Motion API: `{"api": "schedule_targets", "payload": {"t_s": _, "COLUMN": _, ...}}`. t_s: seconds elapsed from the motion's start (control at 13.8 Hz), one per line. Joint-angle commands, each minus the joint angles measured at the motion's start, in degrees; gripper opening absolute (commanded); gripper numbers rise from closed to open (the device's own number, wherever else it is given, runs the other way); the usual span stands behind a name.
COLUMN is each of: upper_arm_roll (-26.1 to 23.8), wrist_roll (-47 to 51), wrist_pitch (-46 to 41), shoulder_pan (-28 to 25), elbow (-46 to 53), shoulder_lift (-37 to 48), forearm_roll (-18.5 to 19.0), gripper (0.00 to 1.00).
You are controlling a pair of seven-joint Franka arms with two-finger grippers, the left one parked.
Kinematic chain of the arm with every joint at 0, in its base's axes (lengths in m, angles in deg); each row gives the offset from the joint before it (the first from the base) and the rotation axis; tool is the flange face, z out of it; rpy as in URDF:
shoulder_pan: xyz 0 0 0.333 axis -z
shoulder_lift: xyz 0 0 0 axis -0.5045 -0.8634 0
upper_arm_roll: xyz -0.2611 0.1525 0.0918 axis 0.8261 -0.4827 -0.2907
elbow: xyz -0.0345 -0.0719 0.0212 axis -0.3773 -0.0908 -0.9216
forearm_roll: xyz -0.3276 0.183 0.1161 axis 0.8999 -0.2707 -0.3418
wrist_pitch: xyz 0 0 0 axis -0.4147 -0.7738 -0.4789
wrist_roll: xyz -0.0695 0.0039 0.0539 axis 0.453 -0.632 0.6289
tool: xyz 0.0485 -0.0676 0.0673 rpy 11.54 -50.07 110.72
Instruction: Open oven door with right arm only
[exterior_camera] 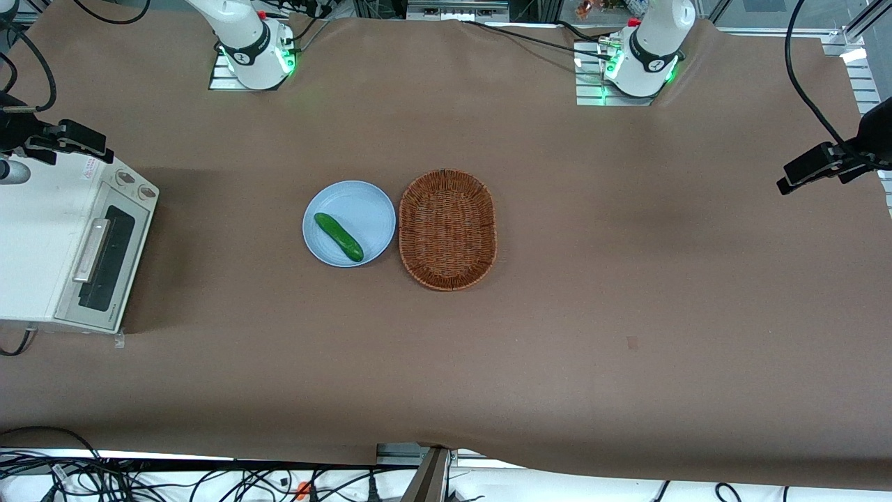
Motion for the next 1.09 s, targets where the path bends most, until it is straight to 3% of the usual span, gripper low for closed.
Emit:
{"api": "schedule_targets", "payload": {"t_s": 0.0, "upper_arm_roll": -1.24, "wrist_roll": 0.72, "wrist_pitch": 1.13, "shoulder_pan": 1.05, "elbow": -0.91, "shoulder_lift": 0.99, "forearm_roll": 0.73, "gripper": 1.00}}
{"api": "schedule_targets", "payload": {"t_s": 1.01, "upper_arm_roll": -1.33, "wrist_roll": 0.55, "wrist_pitch": 0.79, "shoulder_pan": 0.70, "elbow": 1.20, "shoulder_lift": -0.24, "forearm_roll": 0.64, "gripper": 1.00}}
